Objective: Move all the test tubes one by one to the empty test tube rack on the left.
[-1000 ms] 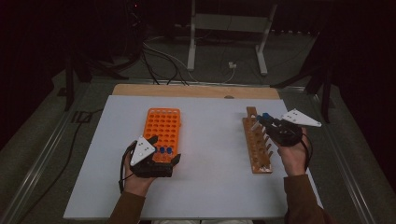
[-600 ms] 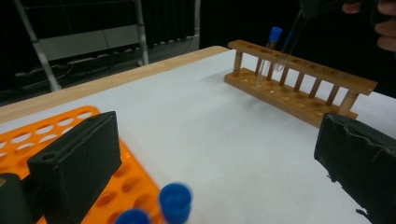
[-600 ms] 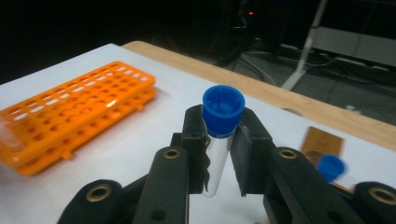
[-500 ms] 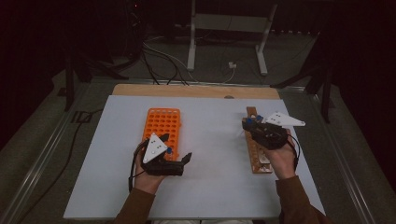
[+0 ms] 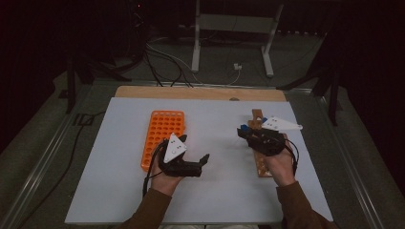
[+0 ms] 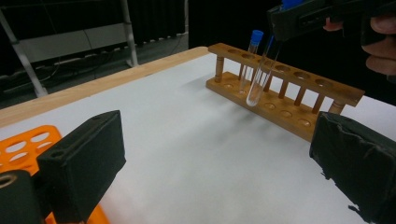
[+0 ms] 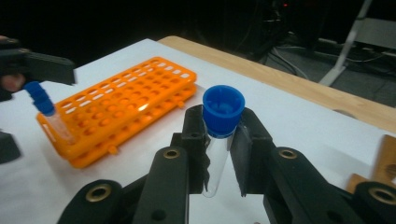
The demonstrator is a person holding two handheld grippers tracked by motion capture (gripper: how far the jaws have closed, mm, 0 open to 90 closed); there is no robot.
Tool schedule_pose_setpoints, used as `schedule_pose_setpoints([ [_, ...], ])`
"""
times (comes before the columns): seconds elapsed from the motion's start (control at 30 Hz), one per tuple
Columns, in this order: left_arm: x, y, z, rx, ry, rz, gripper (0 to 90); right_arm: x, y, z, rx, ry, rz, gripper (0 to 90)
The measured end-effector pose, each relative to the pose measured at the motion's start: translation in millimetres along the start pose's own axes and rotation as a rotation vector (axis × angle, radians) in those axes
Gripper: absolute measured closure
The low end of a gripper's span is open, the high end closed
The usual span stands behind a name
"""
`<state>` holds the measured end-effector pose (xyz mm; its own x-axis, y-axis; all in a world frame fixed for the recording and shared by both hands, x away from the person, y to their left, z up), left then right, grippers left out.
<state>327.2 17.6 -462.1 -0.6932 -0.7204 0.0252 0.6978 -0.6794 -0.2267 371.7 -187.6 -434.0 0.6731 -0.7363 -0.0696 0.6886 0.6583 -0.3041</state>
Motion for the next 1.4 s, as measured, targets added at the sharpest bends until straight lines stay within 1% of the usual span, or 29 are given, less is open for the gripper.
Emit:
schedule_pose_setpoints([
  [0.3, 14.2, 18.0, -0.7, -0.032, -0.001, -0.023, 4.9, -20.5, 5.1, 1.4, -0.01, -0.006, 0.065, 76.5],
  [0.47, 21.2, 26.9, 1.5, -0.037, 0.0, -0.028, 8.6, -33.4, 9.7, -0.1, -0.023, -0.008, 0.104, 76.5],
  [0.53, 24.0, 30.8, 2.1, -0.043, 0.008, -0.022, 14.8, -38.8, 12.2, -1.3, -0.032, -0.012, 0.12, 76.5],
  [0.57, 25.8, 32.9, 2.3, -0.046, 0.007, -0.025, 16.9, -41.2, 13.3, -2.0, -0.036, -0.015, 0.124, 76.5],
  [0.6, 27.1, 34.7, 2.2, -0.052, 0.016, -0.026, 17.7, -43.4, 14.1, -2.4, -0.039, -0.017, 0.13, 76.4],
  [0.67, 29.3, 38.5, 1.1, -0.067, 0.031, -0.025, 26.5, -47.1, 15.2, -2.7, -0.042, -0.018, 0.142, 76.4],
  [0.73, 31.7, 41.6, 0.2, -0.067, 0.03, -0.035, 35.1, -49.5, 15.6, -2.5, -0.042, -0.02, 0.149, 76.4],
  [0.83, 34.0, 44.0, -0.6, -0.063, 0.032, -0.045, 51.6, -52.0, 15.4, -2.1, -0.041, -0.014, 0.162, 76.5],
  [0.9, 34.5, 44.6, -0.5, -0.061, 0.035, -0.049, 59.0, -52.8, 15.4, -2.0, -0.04, -0.01, 0.168, 76.5],
  [0.97, 34.9, 44.9, -0.3, -0.058, 0.036, -0.057, 64.3, -53.4, 15.5, -1.9, -0.04, -0.004, 0.175, 76.5],
  [1.07, 35.4, 44.6, 0.3, -0.05, 0.036, -0.066, 68.9, -54.5, 16.0, -2.1, -0.039, -0.002, 0.185, 76.5],
  [1.13, 35.8, 43.9, 0.9, -0.045, 0.039, -0.071, 70.2, -55.3, 16.6, -2.5, -0.04, -0.001, 0.191, 76.5],
  [1.23, 36.8, 43.5, 0.5, -0.046, 0.043, -0.079, 75.0, -56.0, 17.0, -3.1, -0.043, 0.003, 0.195, 76.5],
  [1.33, 38.4, 43.3, 0.2, -0.045, 0.051, -0.09, 77.5, -56.2, 17.1, -3.1, -0.044, 0.004, 0.197, 76.4],
  [1.4, 38.7, 43.2, 0.1, -0.044, 0.047, -0.093, 78.0, -56.0, 17.0, -3.2, -0.046, 0.007, 0.198, 76.3],
])
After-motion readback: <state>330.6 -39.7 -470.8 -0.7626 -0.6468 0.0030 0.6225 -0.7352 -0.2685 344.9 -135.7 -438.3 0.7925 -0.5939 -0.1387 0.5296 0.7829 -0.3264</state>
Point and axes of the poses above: each handheld gripper's, and its own axes: y roughly forward along the jaws, z roughly out of its top, x roughly to its right, the point moved 7 cm from there along y, roughly forward along the jaws, and after that the axes turned 7 degrees about x, right-handed, at the moved point
